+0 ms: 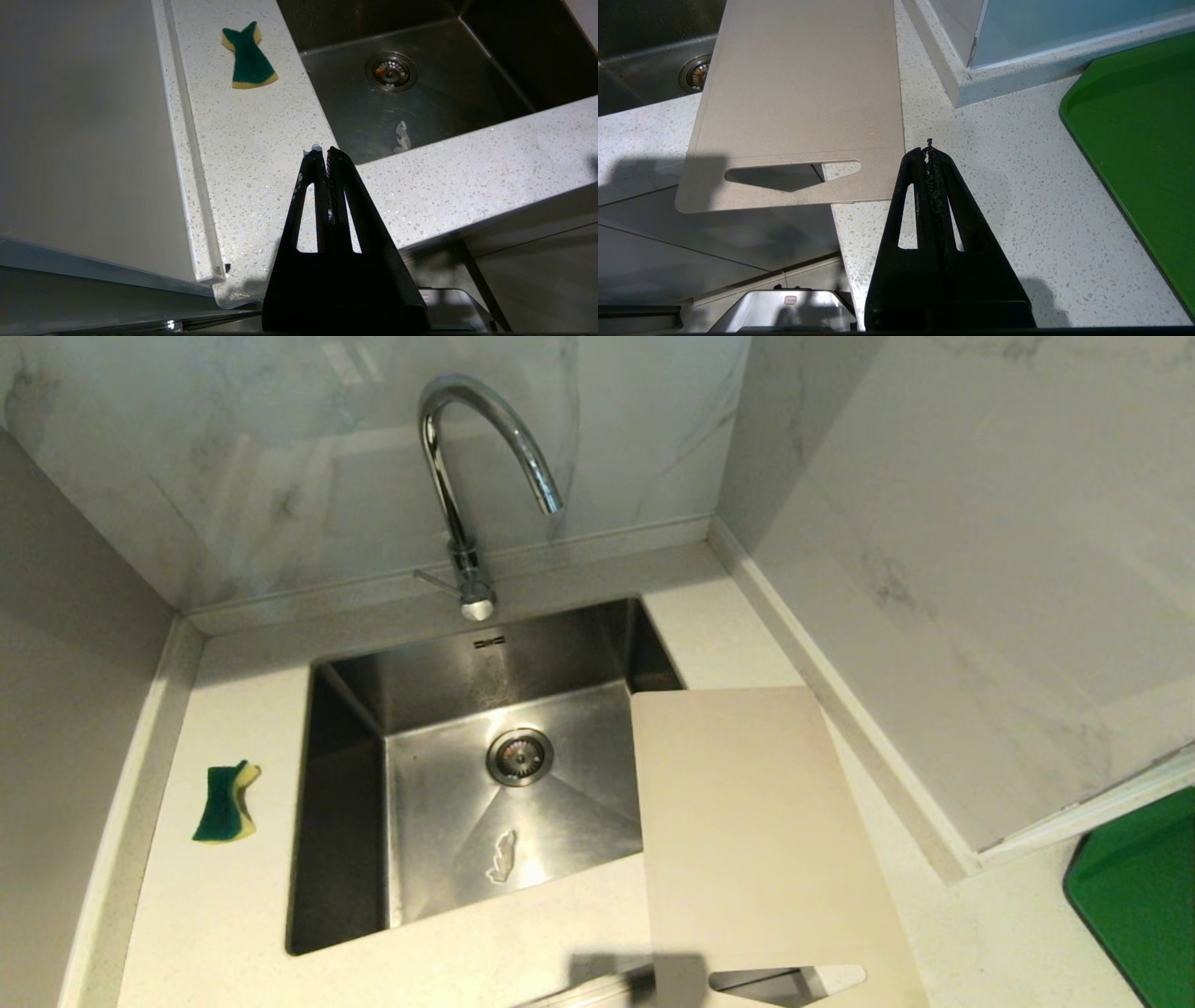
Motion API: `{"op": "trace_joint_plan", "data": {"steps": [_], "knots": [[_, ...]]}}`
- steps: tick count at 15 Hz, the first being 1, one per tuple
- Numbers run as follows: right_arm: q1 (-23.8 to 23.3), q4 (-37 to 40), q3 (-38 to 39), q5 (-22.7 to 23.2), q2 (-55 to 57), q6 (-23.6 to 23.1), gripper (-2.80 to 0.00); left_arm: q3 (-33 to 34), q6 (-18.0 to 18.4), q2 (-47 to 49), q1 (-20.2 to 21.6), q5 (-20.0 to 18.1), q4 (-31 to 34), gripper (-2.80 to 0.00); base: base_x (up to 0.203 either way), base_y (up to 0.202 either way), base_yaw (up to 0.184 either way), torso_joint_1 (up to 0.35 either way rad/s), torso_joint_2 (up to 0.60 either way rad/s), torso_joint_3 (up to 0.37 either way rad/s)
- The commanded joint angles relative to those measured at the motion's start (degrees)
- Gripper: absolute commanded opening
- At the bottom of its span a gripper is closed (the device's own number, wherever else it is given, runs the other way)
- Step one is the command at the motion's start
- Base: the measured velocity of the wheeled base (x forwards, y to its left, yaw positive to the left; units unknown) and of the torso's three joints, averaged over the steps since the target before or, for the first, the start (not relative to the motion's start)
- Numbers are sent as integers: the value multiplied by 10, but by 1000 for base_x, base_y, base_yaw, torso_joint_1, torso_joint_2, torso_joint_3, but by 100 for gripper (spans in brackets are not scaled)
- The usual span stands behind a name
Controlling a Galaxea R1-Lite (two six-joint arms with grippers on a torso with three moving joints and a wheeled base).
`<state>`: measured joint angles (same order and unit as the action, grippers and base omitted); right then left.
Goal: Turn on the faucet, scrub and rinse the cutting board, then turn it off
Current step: Turn on the tap
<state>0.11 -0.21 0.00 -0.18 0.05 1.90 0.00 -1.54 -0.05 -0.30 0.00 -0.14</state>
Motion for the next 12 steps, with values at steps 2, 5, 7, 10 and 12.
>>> {"op": "trace_joint_plan", "data": {"steps": [2,5,7,10,12], "knots": [[1,-1,0,0,0,0,-280,1,0,0,0,0,0,-280,0,0,0,0,0,0],[0,-1,0,0,0,-1,-280,1,0,0,0,0,0,-280,0,0,0,0,0,0],[1,-1,0,0,0,-1,-280,-1,6,0,0,1,4,-280,0,0,0,0,0,0],[0,0,0,0,0,-1,-280,-60,20,19,3,1,25,-280,0,0,0,0,0,0],[0,0,0,0,0,-1,-280,-150,17,89,4,-1,37,-280,0,0,0,0,0,0]]}}
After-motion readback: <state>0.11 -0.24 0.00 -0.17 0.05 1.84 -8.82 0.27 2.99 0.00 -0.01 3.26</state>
